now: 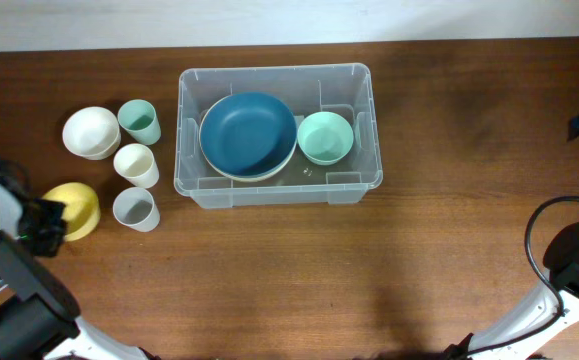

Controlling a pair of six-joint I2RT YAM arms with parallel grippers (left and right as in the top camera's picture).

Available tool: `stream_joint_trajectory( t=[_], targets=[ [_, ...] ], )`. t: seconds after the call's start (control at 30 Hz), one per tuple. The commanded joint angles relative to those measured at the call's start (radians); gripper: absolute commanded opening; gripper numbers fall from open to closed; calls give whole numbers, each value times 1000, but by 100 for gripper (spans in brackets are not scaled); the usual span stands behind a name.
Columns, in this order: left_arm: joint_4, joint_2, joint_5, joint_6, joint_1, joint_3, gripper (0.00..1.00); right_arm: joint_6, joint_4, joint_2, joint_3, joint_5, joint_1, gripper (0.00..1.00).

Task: Pack container
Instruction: 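Grasp the yellow bowl's rim with the left gripper and lift, then carry the yellow bowl with the left gripper over the bin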

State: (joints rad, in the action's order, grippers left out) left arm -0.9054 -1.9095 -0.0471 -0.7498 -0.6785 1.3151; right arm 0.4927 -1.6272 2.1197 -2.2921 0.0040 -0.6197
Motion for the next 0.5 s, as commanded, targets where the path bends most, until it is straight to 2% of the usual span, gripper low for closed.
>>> stream_joint_trajectory(
  t=[0.0,0.17,0.23,0.33,0.47],
  targets=[
    [-55,36,-66,3,-59,82,1,-6,0,-19,5,16,-2,99],
    [-76,111,-45,4,-92,161,1,-7,0,-19,5,16,-2,99],
    [-72,148,-5,39,-79,202,1,-6,0,-19,5,16,-2,99],
    [-72,202,71,116,-24,271,1,-6,0,-19,5,16,-2,99],
    [-51,258,150,180,133,340,1,-6,0,-19,5,16,-2,99]
  ],
)
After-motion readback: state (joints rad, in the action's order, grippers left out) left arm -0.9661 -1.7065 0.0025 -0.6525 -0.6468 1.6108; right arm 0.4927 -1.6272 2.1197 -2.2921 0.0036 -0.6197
